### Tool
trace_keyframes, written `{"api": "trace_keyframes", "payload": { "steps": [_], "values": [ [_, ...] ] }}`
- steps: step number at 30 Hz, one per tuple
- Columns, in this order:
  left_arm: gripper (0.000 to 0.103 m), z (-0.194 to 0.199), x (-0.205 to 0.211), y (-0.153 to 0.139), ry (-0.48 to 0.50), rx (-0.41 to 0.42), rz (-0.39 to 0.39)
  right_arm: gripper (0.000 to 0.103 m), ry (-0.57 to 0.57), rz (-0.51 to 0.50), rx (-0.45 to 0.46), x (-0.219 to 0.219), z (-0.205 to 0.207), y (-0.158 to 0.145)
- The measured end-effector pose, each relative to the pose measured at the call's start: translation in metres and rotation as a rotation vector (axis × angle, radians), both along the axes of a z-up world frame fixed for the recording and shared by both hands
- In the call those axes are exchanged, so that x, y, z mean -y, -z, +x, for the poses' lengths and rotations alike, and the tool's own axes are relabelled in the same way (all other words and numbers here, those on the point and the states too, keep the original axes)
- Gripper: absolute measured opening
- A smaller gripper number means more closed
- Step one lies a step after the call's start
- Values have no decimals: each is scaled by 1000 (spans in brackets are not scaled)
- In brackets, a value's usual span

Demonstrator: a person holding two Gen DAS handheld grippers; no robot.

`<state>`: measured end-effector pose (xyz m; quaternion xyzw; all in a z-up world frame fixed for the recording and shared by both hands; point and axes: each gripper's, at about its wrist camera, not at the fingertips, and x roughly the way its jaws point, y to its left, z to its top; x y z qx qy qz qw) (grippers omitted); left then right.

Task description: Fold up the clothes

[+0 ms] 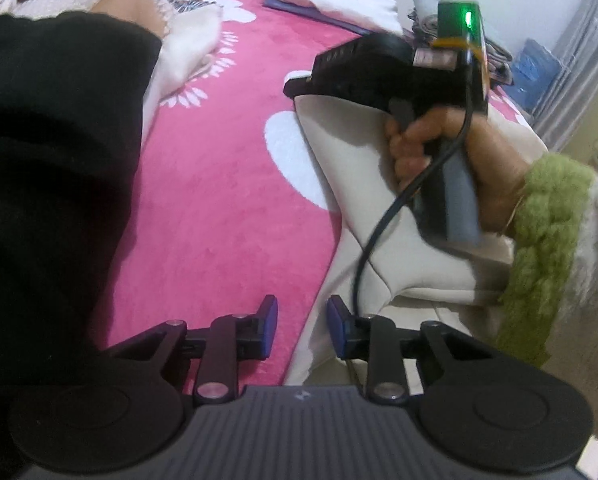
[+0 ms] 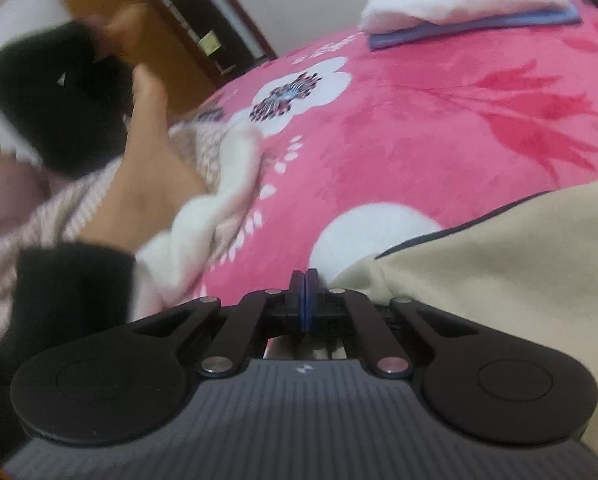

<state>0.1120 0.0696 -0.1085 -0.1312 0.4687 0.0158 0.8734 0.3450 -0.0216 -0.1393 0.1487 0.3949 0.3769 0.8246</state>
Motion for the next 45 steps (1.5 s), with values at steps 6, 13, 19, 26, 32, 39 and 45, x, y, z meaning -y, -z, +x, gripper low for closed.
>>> {"api": "trace_keyframes", "payload": {
  "steps": [6,13,19,26,32,39,45],
  "values": [
    [35,-7,-1,-5,-14,25,36,7,99,39,193,63,-22,-73],
    [35,-9,4,-6,-19,35,89,6,-209,-313,422,77,-104,-114],
    [34,-6,11,4,-3,8,178,4,-219,-478,352,35,-101,-28],
    [34,-10,12,5,-5,-1,178,4,-41,-349,293,57,-91,-38],
    [35,-10,14,7,3,3,198,4,-102,-355,272,36,-79,-33],
    [34,-17,13,1,-2,40,203,4,89,-256,115,61,-64,-38],
    [35,-35,19,-27,-19,192,271,5,288,-256,261,187,-142,-117]
  ]
}}
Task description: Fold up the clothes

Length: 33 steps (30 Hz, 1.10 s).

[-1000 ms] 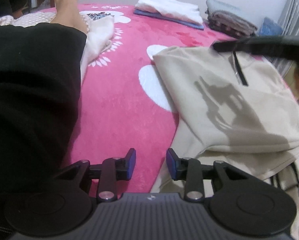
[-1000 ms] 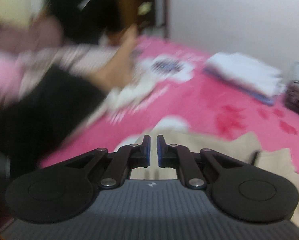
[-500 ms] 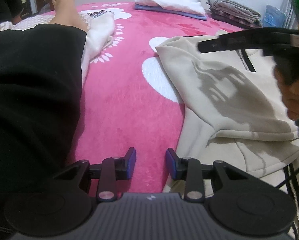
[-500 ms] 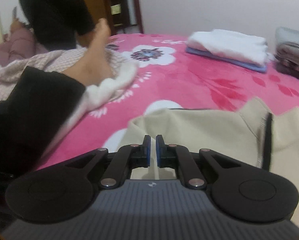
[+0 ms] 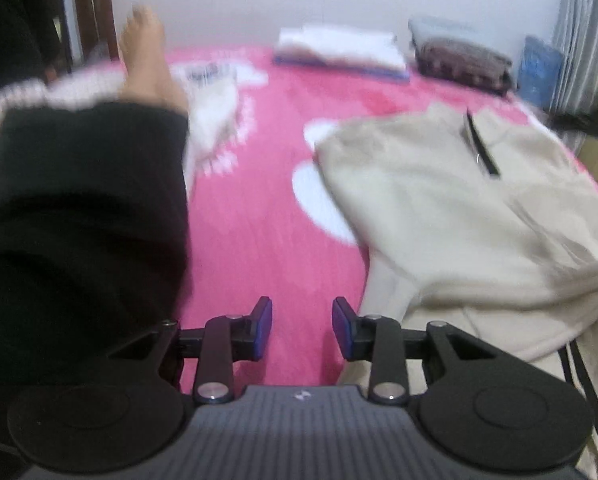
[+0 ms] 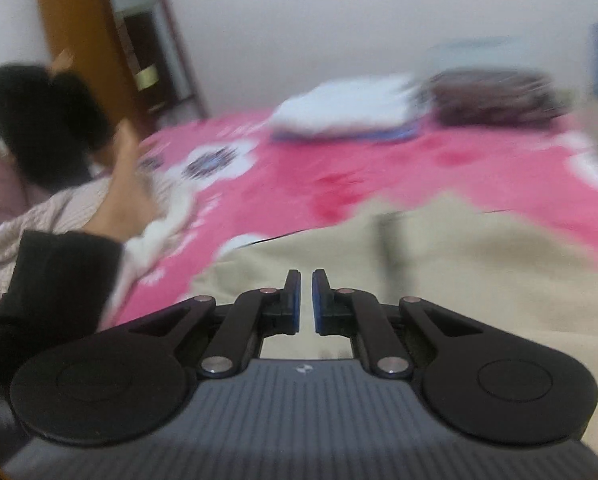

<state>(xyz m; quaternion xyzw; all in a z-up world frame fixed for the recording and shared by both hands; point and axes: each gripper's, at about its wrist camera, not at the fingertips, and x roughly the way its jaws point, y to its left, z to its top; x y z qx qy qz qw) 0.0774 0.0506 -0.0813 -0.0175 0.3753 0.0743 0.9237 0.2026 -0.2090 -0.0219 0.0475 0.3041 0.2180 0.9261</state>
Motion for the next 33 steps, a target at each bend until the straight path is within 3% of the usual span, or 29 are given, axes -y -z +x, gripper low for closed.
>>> {"api": "trace_keyframes", "payload": {
  "steps": [3,6,8,10,12,14,17,20,24,27,29,31,33],
  "values": [
    [35,5,19,-13,68,76,73,5,109,-88,9,57,-35,-7],
    [35,22,37,-15,154,92,76,6,167,-144,-39,92,-49,10],
    [35,34,52,-7,205,76,82,6,192,-166,-60,106,-51,27],
    [35,47,65,12,243,-26,104,6,207,-199,-58,113,-48,47],
    [37,47,70,33,246,-66,157,5,226,-201,-94,126,-42,78],
    [40,40,80,39,280,-43,262,5,251,-166,-134,142,-36,107],
    [39,33,89,42,293,-23,333,5,281,-77,-159,153,-32,105],
    [37,33,93,35,284,-27,338,5,266,-124,-149,146,-31,99],
    [39,13,101,13,313,68,360,6,290,-46,-97,153,-45,79],
    [41,20,112,35,323,-25,414,8,292,-59,-123,152,-43,83],
    [41,20,113,44,302,-17,445,8,294,-74,-167,152,-38,93],
    [38,13,116,32,303,-15,443,8,319,-15,-186,159,-35,101],
    [47,-1,114,16,305,9,386,8,350,15,-185,162,-42,87]
  ]
}}
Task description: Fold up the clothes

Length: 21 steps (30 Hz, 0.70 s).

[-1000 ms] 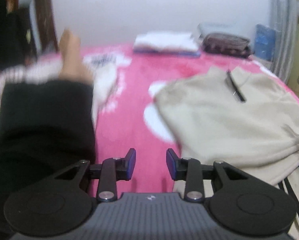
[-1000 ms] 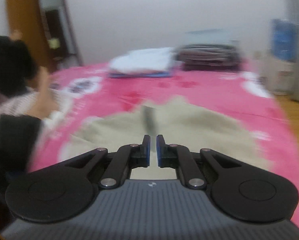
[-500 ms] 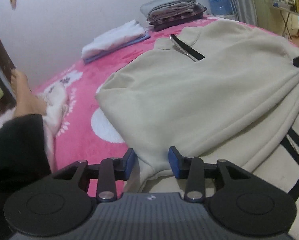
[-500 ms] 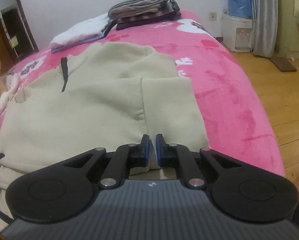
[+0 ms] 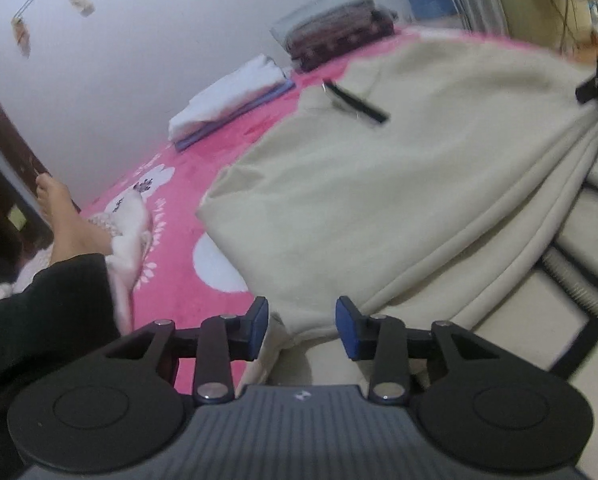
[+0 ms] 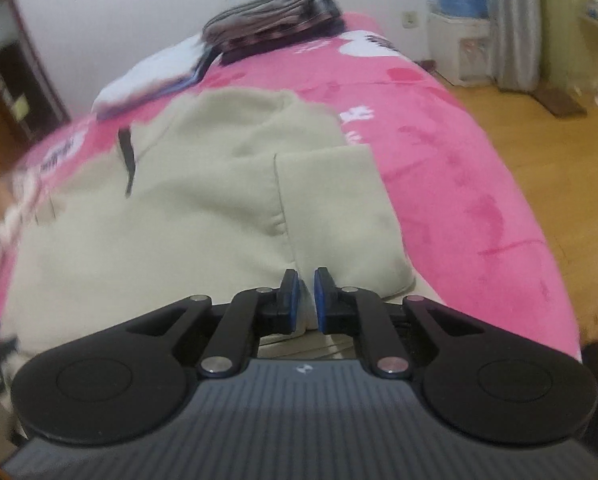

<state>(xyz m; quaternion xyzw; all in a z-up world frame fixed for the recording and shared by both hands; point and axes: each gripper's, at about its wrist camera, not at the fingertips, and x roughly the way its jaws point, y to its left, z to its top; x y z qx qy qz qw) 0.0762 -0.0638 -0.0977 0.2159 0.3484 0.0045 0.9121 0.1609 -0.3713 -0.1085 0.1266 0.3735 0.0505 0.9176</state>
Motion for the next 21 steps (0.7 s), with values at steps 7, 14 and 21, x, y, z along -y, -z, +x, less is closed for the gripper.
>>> {"api": "trace_keyframes", "payload": {
  "steps": [7,14,21],
  "values": [
    [69,-52,3,-6,-5,-24,-174,13,-48,-19,109,-19,-77,-34],
    [84,-72,22,29,24,-61,-127,26,-69,-129,10,-47,-108,-14],
    [103,-54,-15,31,-140,-148,-363,61,-17,-39,-102,-38,-93,13]
  ]
}}
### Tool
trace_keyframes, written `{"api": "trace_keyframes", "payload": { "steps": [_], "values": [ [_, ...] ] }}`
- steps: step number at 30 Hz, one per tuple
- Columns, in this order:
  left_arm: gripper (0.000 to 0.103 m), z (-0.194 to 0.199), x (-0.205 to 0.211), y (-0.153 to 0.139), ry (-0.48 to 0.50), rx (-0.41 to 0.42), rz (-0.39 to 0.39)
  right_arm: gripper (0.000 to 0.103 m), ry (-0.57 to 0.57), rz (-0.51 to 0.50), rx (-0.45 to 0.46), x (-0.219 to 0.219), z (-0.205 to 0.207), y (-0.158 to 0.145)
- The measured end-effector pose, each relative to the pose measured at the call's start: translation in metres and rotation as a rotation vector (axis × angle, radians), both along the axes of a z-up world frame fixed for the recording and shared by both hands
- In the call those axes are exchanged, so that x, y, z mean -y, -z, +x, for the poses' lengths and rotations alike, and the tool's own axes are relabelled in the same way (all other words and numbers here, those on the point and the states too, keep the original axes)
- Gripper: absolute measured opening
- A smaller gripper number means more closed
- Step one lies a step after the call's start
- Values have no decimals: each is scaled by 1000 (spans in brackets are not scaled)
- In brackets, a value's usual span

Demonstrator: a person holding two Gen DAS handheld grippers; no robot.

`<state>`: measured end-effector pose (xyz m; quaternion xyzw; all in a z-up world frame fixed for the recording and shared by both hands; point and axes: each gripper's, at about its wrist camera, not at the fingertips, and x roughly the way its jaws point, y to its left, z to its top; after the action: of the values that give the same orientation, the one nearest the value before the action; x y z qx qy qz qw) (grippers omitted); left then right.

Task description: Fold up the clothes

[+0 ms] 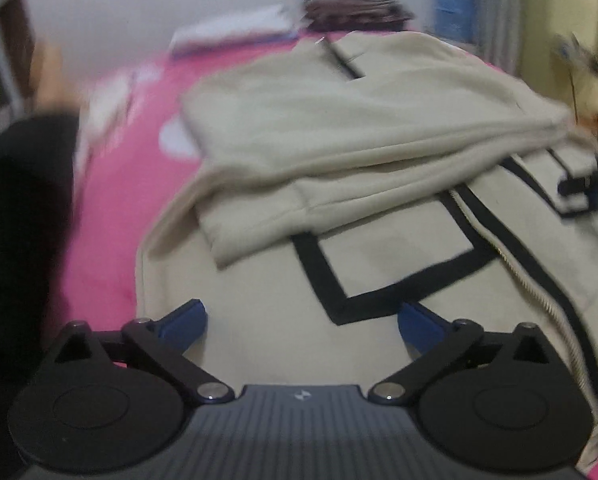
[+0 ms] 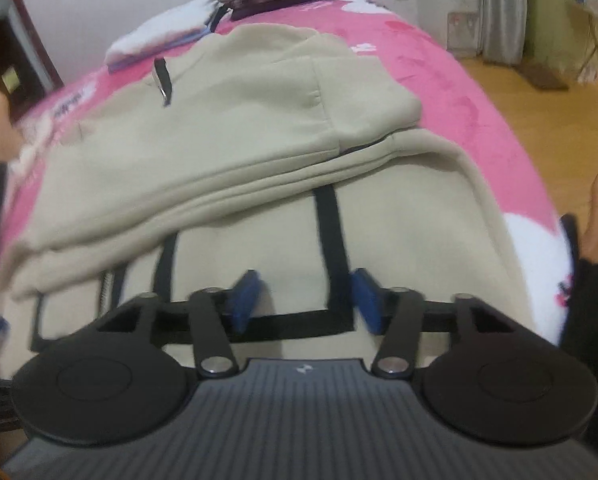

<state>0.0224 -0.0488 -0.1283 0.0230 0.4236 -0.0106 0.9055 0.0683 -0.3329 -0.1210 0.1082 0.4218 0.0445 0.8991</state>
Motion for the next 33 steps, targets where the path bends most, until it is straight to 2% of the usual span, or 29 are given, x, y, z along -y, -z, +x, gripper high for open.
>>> {"api": "trace_keyframes", "payload": {
  "steps": [5,14,33],
  "values": [
    [103,-4,5,2,11,17,34,86,-88,-110,12,-24,-5,3],
    [103,-1,4,2,8,8,19,99,-85,-96,10,-27,-2,4],
    [103,2,6,-2,-35,-40,12,102,-46,-78,-17,-28,0,3]
  ]
}}
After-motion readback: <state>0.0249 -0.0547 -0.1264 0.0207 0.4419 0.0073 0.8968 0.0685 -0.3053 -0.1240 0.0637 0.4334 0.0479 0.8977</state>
